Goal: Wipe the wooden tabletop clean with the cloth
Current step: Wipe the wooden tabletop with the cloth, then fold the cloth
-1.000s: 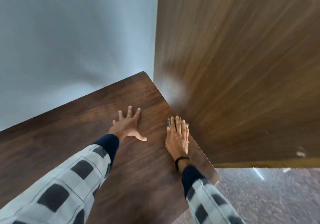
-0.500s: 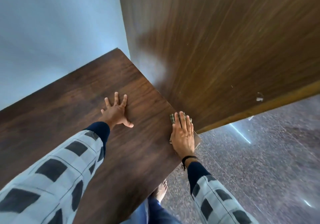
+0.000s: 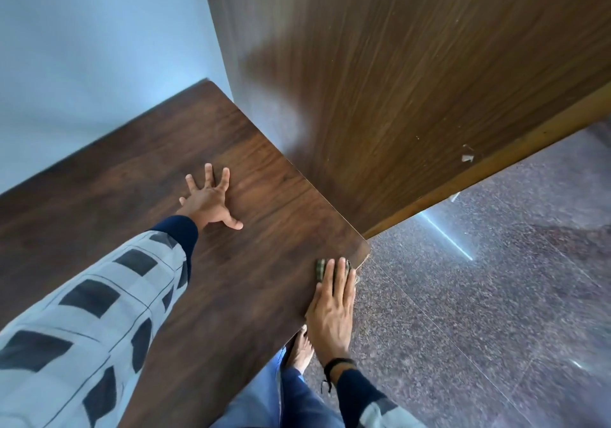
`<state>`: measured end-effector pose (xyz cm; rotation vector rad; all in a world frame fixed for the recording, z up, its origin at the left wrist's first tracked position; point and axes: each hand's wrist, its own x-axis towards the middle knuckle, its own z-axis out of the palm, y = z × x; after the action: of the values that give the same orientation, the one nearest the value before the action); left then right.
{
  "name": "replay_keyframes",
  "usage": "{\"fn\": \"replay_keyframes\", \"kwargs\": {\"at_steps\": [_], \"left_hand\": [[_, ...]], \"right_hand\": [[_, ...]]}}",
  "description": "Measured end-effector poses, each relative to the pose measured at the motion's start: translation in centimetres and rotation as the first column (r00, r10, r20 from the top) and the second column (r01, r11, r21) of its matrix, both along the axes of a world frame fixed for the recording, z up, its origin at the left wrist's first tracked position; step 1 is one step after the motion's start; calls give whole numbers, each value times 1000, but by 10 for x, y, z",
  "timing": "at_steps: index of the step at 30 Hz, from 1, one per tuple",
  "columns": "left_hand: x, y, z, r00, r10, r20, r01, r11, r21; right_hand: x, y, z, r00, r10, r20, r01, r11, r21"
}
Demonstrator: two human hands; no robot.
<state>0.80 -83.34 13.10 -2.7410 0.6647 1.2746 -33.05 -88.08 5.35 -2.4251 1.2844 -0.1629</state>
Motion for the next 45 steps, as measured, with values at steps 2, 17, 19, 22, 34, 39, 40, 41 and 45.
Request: {"fn": "replay_keyframes", "kwargs": {"at_steps": [2, 17, 19, 22, 34, 39, 40, 41, 45], "left_hand": [[1, -1, 0, 1000, -1, 4, 1, 1000, 0], [0, -2, -6, 999, 29, 24, -28, 998, -53], [-3, 0, -4, 999, 27, 35, -24, 997, -76], [-10, 2, 0, 998, 23, 60, -18, 995, -95], [-79, 45, -1, 991, 133, 23, -110, 897, -428], [-100, 50, 17, 628, 516, -583, -773, 322, -547], [-102, 55, 22, 574, 506, -644, -816, 289, -501], [-104, 61, 26, 549, 484, -681, -835, 281, -473], [-103, 85, 30, 486, 467, -739, -872, 199, -447]], "right_hand": [[1, -18, 1, 998, 58, -20, -57, 998, 13], [-8, 1, 2, 969, 246, 28, -241, 965, -105], [-14, -6, 5, 946, 322, -30, -323, 936, -139], [-2, -19, 15, 916, 399, -40, -399, 900, -174], [158, -68, 80, 911, -320, 260, -114, 412, 904], [165, -58, 115, 970, -144, 197, -204, -38, 978], [167, -56, 118, 973, -113, 200, -208, -66, 976], [169, -55, 119, 975, -93, 201, -209, -84, 974], [169, -47, 113, 985, -4, 172, -170, -170, 971]]}}
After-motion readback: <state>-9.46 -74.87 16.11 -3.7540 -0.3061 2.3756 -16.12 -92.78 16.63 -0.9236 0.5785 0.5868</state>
